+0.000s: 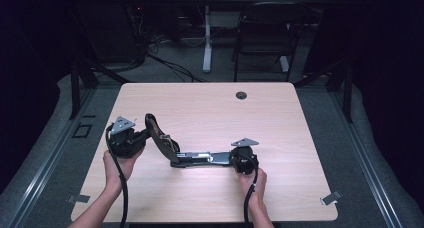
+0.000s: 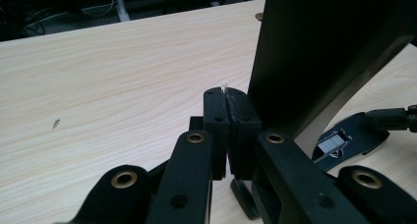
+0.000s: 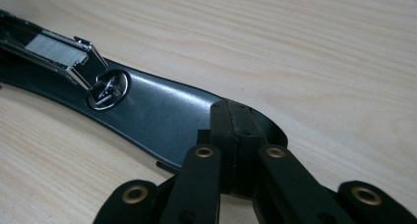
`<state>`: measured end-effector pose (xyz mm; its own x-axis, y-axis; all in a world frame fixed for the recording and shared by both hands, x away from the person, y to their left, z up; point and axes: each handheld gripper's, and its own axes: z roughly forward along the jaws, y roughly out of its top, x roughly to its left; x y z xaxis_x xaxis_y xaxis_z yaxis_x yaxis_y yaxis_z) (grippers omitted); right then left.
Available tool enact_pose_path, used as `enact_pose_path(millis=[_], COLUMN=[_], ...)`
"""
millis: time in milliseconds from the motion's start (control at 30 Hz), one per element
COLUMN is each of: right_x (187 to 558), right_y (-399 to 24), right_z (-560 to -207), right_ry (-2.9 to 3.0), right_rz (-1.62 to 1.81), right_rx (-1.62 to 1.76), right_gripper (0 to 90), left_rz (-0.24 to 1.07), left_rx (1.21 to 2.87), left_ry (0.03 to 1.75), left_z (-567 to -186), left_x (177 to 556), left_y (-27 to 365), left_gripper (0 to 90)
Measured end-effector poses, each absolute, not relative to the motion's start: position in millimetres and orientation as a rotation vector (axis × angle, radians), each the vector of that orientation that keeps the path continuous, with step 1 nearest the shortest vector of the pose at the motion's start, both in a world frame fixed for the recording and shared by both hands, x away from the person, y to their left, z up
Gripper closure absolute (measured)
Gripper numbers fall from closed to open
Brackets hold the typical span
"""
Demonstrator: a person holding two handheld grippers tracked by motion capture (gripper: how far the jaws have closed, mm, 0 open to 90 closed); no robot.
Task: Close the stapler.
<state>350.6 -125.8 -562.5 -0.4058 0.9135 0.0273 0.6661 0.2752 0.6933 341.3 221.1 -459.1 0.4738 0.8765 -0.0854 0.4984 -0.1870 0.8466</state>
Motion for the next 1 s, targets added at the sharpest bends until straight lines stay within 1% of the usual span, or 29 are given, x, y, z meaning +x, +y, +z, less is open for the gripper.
enact_pose_path(millis=[133,233,367,567,867,1000], right_x=[351,351,351,351,353,352], right_y=[-128,-126,-125,-125,-124,-120], right_z=[-564,-564,-563,-564,-563,-555], right_ry=[2.167,2.161,2.162,2.154,2.161,2.151], right_rz=[0.917,0.922,0.911,0.927,0.917,0.941], right_rx=[1.429,1.436,1.438,1.437,1.441,1.419], right_gripper=[90.0,90.0,90.0,90.0,90.0,90.0], left_rz=[0.538,0.529,0.541,0.522,0.514,0.513], left_rx=[1.830,1.826,1.806,1.799,1.794,1.795], left_ry=[1.160,1.164,1.178,1.193,1.196,1.193], left_z=[-460,-461,-462,-462,-463,-464], left_x=[340,340,337,336,337,337], left_y=[221,224,228,235,235,235], left_gripper=[88.3,85.5,85.4,85.4,85.5,85.5])
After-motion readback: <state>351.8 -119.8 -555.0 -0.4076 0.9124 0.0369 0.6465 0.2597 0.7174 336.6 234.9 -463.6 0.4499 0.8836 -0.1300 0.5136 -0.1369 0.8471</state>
